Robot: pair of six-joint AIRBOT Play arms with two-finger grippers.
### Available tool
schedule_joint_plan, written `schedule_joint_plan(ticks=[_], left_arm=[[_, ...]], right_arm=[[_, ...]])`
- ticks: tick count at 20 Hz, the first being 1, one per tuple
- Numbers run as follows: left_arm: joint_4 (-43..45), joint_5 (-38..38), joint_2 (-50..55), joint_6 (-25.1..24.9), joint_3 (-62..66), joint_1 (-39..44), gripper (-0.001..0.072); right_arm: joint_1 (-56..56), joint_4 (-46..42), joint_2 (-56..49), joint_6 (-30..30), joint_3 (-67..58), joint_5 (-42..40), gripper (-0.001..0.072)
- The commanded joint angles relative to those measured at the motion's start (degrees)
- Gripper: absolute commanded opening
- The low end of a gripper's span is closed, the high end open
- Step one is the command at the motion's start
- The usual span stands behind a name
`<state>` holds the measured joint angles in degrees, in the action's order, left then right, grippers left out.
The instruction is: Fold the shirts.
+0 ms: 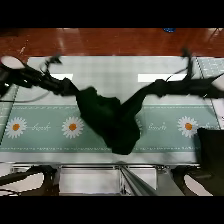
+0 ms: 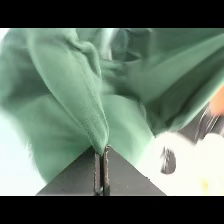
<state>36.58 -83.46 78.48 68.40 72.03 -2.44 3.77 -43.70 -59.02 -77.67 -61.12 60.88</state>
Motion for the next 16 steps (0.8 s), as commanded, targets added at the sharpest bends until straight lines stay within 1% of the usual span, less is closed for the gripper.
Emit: schedule_joint_plan(ticks=[1,4,5,6,8,10,12,14,16], left_arm=[[-3.6,3.4,-7.6,3.7,15.9,-5.9,0.0019],[-3.5,8.3,-16.0,4.3,27.2,-9.1,0.0019],[-3.5,9.3,-18.7,4.3,29.4,-10.1,0.0019],[-3.1,9.9,-21.7,4.3,30.9,-11.1,0.0019],[-0.1,10.7,-27.7,4.3,31.8,-13.3,0.0019],[6.1,9.8,-33.2,4.8,31.8,-15.0,0.0019],[12.5,5.5,-37.2,7.0,31.8,-15.3,0.0020],[14.1,1.3,-40.7,8.1,28.9,-15.3,0.0020],[14.7,0.7,-44.6,13.4,21.8,-15.3,0.0019]], right_arm=[[-3.6,-19.3,0.2,-6.3,-30.8,10.9,0.0022],[-3.7,-25.9,0.2,-8.0,-52.2,15.2,0.0022],[-3.7,-27.3,0.5,-8.5,-57.8,16.6,0.0022],[-3.7,-28.0,1.6,-8.6,-60.7,16.9,0.0022],[-3.7,-31.6,6.0,-9.2,-60.9,16.9,0.0022],[-3.7,-36.5,10.4,-10.8,-59.8,18.4,0.0022],[-3.7,-38.9,14.1,-11.1,-58.0,19.2,0.0022],[-3.7,-40.0,16.6,-11.4,-56.7,22.8,0.0022],[-3.7,-40.1,18.2,-12.1,-53.9,24.9,0.0023]])
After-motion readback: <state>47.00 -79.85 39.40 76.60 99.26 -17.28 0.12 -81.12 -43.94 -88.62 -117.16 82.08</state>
